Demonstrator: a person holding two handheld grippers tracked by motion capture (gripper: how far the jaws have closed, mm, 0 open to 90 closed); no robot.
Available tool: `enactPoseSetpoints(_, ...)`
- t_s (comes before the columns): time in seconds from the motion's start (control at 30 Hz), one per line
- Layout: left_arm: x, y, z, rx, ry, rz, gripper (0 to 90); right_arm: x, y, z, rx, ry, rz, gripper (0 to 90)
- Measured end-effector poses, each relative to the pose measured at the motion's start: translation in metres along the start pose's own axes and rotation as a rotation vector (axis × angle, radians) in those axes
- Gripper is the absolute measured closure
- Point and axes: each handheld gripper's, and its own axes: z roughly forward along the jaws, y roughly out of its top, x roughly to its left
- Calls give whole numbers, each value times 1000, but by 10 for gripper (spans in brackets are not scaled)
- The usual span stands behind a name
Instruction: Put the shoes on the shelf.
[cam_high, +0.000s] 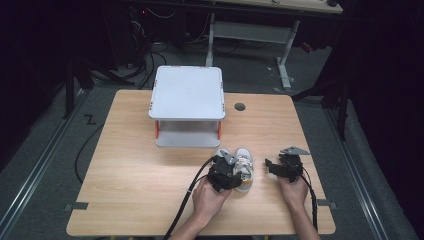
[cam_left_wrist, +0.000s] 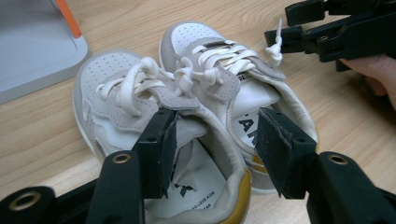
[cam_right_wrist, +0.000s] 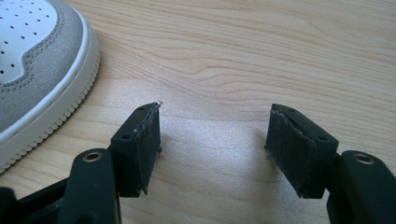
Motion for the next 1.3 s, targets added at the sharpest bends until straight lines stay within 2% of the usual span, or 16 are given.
enactPoseSetpoints(0.17, 3, 2, 1, 27, -24, -25, 493, 1, 0, 0, -1, 0, -2, 352)
enactPoseSetpoints(0.23, 7, 3, 3, 52, -42, -59, 507, 1, 0, 0, 0, 1, -3, 352)
enactPoseSetpoints(0.3, 14, 4, 7, 75, -93, -121, 528, 1, 0, 0, 0, 1, -3, 352)
enactPoseSetpoints(0.33, 14, 4, 8, 74, -98, -125, 534, 1, 0, 0, 0, 2, -3, 352)
enactPoseSetpoints(0.43, 10, 5, 11, 79, -64, -94, 539, 2, 0, 0, -1, 1, -5, 352)
enactPoseSetpoints(0.53, 8, 7, 21, 96, -50, -93, 538, 2, 0, 0, 0, 1, -4, 352)
enactPoseSetpoints(0.67, 3, 8, 24, 96, -9, -52, 547, 2, -1, 0, 0, 2, -5, 350)
enactPoseSetpoints(0.73, 2, 8, 24, 93, -4, -36, 574, 2, 0, 0, -1, 3, -6, 350)
enactPoseSetpoints(0.8, 0, 7, 23, 82, -3, 1, 609, 2, 0, 0, -1, 3, -6, 350)
enactPoseSetpoints(0.9, -3, 6, 22, 73, 15, 23, 681, 2, -1, 0, -1, 3, -6, 349)
enactPoseSetpoints(1.1, -3, 4, 21, 57, 12, 54, 788, 2, -1, 0, 0, 6, -9, 344)
enactPoseSetpoints(1.3, 2, 2, 20, 47, -10, 66, 808, 2, -1, 0, 1, 6, -9, 344)
